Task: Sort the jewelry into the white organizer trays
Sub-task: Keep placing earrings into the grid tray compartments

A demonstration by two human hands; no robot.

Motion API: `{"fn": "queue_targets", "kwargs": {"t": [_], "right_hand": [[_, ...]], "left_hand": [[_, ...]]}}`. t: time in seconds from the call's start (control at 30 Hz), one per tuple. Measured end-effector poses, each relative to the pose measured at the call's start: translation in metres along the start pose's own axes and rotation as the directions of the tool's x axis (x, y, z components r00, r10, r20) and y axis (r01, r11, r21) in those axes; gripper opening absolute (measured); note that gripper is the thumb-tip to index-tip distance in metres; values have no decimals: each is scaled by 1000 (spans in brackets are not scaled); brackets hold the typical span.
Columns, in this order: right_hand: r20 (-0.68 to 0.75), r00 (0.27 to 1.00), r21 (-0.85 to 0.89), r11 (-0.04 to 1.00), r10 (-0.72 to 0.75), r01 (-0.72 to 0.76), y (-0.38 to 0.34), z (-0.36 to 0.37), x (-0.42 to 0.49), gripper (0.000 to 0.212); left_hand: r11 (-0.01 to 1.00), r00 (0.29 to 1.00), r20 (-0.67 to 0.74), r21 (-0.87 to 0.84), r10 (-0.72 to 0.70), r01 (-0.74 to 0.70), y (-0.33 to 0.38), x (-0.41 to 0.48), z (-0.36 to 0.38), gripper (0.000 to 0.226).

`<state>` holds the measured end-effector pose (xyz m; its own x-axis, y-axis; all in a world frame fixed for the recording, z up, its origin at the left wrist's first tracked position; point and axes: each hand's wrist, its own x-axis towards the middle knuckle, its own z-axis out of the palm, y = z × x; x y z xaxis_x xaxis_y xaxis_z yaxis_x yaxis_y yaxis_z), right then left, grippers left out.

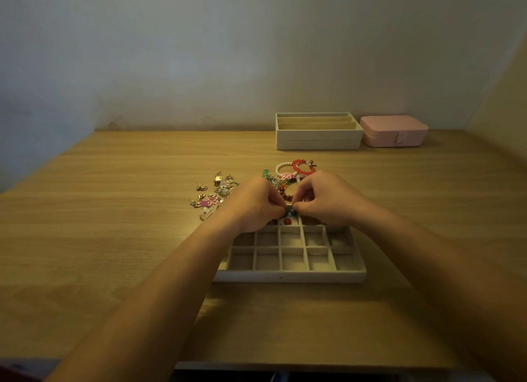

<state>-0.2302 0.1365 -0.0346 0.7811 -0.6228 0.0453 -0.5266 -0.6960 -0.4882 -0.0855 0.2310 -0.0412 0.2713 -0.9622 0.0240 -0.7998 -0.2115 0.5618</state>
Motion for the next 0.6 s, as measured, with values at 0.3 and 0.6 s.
{"fn": "queue_targets", "kwargs": {"t": [0.3,0.6], "right_hand": [[15,999,0,1000,-28,28,2,-2,0,10],[4,999,49,998,-39,38,6,-2,2,19]], "left_hand": [[997,997,-53,-52,-64,61,-1,-1,-1,6],[995,998,-55,-98,-36,30,2,-6,-6,13]]}}
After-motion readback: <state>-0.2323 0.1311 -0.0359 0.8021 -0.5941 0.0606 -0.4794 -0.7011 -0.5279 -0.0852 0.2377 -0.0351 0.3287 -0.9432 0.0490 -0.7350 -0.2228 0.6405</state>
